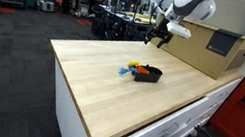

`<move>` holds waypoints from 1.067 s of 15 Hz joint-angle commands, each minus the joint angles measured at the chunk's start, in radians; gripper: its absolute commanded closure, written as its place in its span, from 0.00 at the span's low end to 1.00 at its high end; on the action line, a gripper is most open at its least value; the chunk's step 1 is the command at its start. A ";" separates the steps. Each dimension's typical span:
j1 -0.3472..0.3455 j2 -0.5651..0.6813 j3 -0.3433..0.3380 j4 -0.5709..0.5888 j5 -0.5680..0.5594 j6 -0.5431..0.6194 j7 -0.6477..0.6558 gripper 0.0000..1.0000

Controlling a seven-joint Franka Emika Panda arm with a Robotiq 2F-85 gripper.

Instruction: Move the black basket backwards

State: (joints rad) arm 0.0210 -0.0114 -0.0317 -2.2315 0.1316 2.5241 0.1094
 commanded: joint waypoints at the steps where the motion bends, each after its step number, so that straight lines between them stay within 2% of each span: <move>1: -0.016 0.089 0.005 0.040 -0.071 0.053 0.055 0.00; 4: -0.007 0.135 0.000 0.057 -0.145 0.084 0.125 0.00; 10: 0.027 0.197 -0.003 0.106 -0.251 0.066 0.238 0.00; 16: 0.039 0.183 0.000 0.092 -0.233 0.067 0.250 0.00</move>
State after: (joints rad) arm 0.0596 0.1722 -0.0304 -2.1410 -0.1051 2.5936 0.3645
